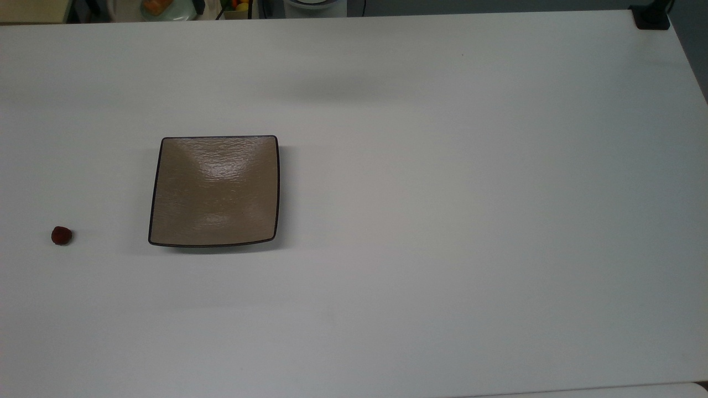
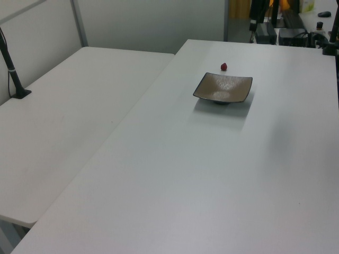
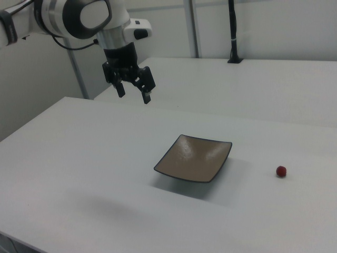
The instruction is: Strawberries on a ceramic plate
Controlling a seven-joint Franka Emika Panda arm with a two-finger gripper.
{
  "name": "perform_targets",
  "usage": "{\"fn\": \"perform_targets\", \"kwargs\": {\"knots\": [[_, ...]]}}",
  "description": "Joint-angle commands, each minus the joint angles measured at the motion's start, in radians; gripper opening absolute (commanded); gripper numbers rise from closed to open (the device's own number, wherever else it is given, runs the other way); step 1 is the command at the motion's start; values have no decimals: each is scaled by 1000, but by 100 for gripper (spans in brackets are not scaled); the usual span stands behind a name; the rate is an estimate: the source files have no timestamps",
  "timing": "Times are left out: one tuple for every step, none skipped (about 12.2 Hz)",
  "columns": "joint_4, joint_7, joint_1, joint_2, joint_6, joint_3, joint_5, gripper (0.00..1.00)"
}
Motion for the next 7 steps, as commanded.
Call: {"fn": "perform_targets", "kwargs": {"knots": [[-29,6,14,-9,-3,-19,18,100],[-29,8,14,-9,-1,-19,18,100],[-29,8,14,-9,0,-19,18,100],[-29,8,14,-7,2,-19,18,100],[-29,8,14,-7,2,-19,18,100],[-29,3,13,-6,3,-19,18,100],[-33,6,14,-3,7,-19,17,100]]}}
